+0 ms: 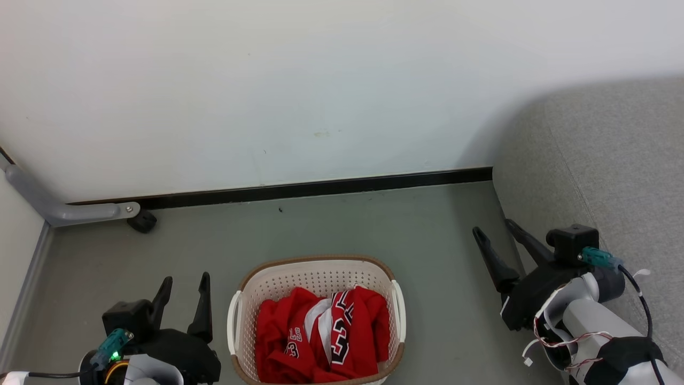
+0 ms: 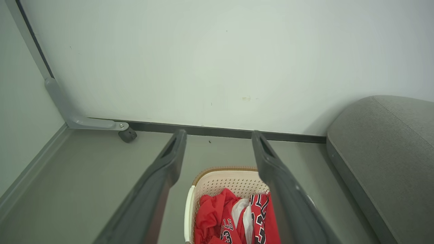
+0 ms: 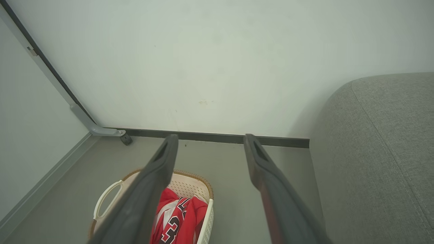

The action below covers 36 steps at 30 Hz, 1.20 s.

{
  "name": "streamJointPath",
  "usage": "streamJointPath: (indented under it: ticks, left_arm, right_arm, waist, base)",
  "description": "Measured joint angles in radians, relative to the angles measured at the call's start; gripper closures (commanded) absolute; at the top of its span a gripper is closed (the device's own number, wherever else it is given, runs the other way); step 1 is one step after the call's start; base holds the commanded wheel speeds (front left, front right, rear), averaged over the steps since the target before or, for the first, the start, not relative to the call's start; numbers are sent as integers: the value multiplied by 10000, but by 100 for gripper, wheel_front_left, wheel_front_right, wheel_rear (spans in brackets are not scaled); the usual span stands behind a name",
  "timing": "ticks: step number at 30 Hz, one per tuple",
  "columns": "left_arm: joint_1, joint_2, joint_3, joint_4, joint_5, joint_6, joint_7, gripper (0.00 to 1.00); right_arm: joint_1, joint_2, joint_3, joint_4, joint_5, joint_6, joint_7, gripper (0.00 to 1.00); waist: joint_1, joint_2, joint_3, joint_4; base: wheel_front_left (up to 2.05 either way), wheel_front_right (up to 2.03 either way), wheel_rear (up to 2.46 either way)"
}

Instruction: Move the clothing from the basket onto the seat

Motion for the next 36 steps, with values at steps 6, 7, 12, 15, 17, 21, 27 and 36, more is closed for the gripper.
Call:
streamJointPath:
  ticks: [6, 7, 12, 15, 17, 21, 27, 36]
  left_arm:
    - [-30, -10, 219, 36, 224, 88, -2, 0]
    - [-30, -19, 267, 38, 257, 102, -2, 0]
    - [-23, -109, 502, 21, 343, 247, -2, 0]
    - [-12, -132, 686, 21, 397, 259, -2, 0]
    - [-11, -138, 757, 21, 460, 267, -2, 0]
    - [12, -238, 876, 23, 591, 337, -2, 0]
    - [47, -364, 1012, 27, 842, 324, -2, 0]
    - [74, -506, 1081, 10, 974, 151, -2, 0]
  right_arm:
    - [-94, 2, -134, 113, -52, -17, 0, 0]
    - [-94, 2, -178, 127, -54, -17, -2, 0]
    - [-91, 36, -443, 146, -117, -278, -2, 0]
    - [-90, 35, -621, 121, -213, -368, -2, 0]
    - [-90, 35, -698, 86, -284, -416, -2, 0]
    - [-73, 54, -840, -88, -414, -500, -2, 0]
    - [-6, 50, -1009, -198, -533, -500, -2, 0]
    - [141, 75, -1227, -437, -823, -499, -2, 0]
  waist:
    - [0, 0, 8, -2]
    - [0, 0, 8, -2]
    - [0, 0, 5, 2]
    - [0, 0, 5, 6]
    - [0, 0, 7, 8]
    - [0, 0, 9, 9]
    - [0, 0, 12, 7]
    - [0, 0, 82, 28]
  base:
    - [0, 0, 0]
    - [0, 0, 0]
    - [0, 0, 0]
    - [0, 0, 0]
    - [0, 0, 0]
    - [0, 0, 0]
    - [0, 0, 0]
    - [0, 0, 0]
